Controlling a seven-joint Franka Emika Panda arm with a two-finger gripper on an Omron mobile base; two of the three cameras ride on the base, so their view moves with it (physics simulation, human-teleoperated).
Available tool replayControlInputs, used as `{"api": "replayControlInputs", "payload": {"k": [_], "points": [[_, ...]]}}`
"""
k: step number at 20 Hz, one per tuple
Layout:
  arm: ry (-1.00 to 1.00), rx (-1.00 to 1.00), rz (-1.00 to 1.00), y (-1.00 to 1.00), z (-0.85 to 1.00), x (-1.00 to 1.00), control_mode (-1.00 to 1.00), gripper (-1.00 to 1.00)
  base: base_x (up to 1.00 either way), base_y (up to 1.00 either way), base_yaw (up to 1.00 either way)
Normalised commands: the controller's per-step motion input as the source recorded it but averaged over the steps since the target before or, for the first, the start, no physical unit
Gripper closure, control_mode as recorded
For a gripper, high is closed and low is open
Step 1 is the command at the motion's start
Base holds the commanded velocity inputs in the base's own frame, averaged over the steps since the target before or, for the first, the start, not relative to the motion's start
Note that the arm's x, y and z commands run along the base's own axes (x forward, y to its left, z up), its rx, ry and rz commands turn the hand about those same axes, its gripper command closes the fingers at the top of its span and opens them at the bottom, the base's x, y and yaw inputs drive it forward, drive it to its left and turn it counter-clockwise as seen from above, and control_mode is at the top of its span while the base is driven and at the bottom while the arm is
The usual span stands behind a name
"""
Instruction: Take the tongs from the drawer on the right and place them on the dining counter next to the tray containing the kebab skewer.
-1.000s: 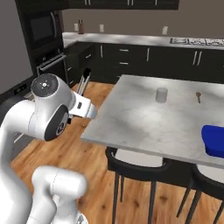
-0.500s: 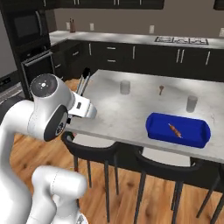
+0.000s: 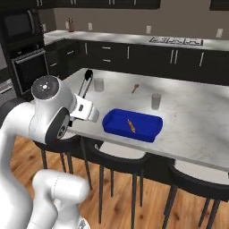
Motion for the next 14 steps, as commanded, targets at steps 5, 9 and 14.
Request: {"api": "replayControlInputs", "payload": {"k": [5,9,14], "points": [[0.0,0.0,0.0,0.0,0.0,0.0,1.0,1.0,0.6,-0.5,0.08],[0.0,0.0,0.0,0.0,0.0,0.0,1.0,1.0,1.0,0.38,-0.3],[0.0,0.0,0.0,0.0,0.0,0.0,1.0,1.0,0.86,0.16,-0.52]]}}
